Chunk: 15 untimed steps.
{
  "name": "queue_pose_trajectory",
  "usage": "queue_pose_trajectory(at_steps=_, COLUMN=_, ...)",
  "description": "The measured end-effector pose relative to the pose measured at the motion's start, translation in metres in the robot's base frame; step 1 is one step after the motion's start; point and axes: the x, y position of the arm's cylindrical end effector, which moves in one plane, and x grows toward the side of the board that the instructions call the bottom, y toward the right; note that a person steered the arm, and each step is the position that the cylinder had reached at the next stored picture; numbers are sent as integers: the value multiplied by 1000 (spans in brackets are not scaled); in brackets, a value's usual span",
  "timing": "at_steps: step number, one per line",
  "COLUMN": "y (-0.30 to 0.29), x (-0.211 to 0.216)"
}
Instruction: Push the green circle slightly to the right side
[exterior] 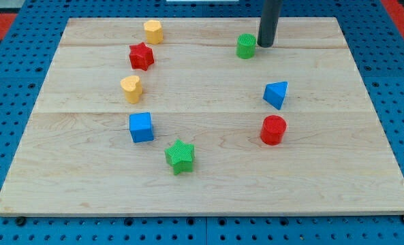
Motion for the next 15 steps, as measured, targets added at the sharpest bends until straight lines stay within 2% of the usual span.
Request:
queue_pose_trajectory(at_steps=2, y=-30, x=-66)
queue_pose_trajectory(at_steps=3, y=-69, x=-56)
queue_pose_trajectory(at_steps=4, y=-67, x=-29)
queue_pose_trajectory(at_steps=5, y=-37, x=-7)
queue_pose_trajectory(at_steps=7, y=3, x=2)
queue_pose_trajectory(at_steps=8, y=2, x=-8)
queue_pose_trajectory(at_steps=9, y=2, x=-38)
queue_pose_trajectory(at_steps=10, y=2, x=-41)
queue_pose_trajectory(at_steps=12, y=2, x=-22)
queue_pose_trajectory(at_steps=14, y=-53, x=-11)
queue_pose_trajectory(at_steps=15, y=-52, x=23)
